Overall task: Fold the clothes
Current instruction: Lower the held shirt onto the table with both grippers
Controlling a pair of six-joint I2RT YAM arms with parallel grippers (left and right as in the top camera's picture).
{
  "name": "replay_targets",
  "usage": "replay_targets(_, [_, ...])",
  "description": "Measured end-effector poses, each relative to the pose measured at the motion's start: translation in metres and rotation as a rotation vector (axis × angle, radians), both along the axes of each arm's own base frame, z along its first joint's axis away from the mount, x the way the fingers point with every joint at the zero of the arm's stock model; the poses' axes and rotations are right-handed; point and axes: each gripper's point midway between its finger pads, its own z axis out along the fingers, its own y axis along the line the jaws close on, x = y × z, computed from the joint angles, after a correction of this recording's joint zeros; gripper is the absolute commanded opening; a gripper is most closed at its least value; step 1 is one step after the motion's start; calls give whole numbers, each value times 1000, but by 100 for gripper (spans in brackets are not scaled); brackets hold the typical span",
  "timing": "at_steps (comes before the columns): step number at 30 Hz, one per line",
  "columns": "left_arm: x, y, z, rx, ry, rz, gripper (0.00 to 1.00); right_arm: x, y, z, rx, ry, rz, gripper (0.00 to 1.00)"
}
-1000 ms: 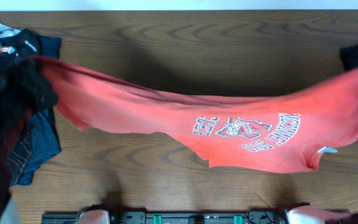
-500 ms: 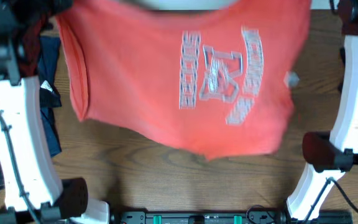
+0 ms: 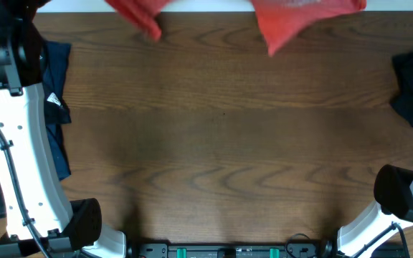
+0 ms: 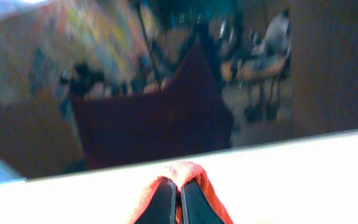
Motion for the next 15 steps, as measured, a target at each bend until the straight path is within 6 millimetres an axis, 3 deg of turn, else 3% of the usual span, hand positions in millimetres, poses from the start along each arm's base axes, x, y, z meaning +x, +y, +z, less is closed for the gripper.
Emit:
replay_targets(3, [-4, -1, -23, -27, 98, -3, 6, 8, 2, -42, 26, 156, 31, 2])
replay_targets(6, [-7, -5, -68, -61, 273, -15, 6, 23, 4, -112, 66, 389, 72, 1])
replay_targets(7, [-9, -7, -91, -79, 365, -23, 6, 27, 6, -147, 83, 507, 94, 2])
replay_targets(11, [-15, -14, -174, -128, 682, -55, 6, 39, 14, -241, 101, 799, 162, 2])
replay_targets(15, [-22, -19, -249, -159, 962, -84, 6, 45, 34, -311, 79, 996, 249, 2])
